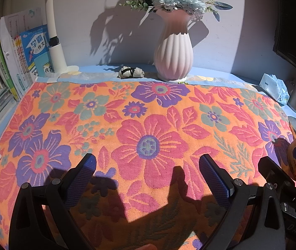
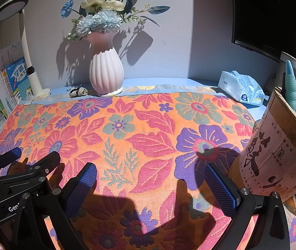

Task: Organize soft objects

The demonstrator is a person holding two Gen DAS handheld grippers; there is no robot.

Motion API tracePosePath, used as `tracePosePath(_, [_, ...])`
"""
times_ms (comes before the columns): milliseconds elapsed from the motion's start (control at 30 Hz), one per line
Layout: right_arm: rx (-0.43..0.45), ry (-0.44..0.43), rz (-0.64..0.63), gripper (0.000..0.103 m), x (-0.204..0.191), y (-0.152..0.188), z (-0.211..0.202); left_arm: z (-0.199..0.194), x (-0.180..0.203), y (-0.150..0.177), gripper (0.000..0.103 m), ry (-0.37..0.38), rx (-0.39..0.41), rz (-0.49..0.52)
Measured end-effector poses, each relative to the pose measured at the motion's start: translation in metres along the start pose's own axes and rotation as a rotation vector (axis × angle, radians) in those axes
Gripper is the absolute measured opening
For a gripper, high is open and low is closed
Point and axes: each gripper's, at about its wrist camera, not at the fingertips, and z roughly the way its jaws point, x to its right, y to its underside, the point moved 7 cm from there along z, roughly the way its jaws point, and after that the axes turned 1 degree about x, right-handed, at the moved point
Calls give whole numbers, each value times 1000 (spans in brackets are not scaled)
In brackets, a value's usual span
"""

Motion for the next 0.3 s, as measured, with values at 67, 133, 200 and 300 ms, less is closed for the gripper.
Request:
tracePosePath(67, [-1, 1, -1, 102, 0, -1, 1, 0, 0, 0, 99, -5, -3, 4])
tracePosePath(133, [-1, 2, -2, 103, 0, -1, 0, 0, -2, -1, 99, -18, 3, 6])
tracePosePath(200, [-1, 1, -1, 103, 0, 0, 0, -3, -4, -3, 99, -30, 27, 1])
tracePosePath(300, [-2, 1, -1, 103, 0, -1, 1, -2, -5, -4, 99, -17, 24, 0])
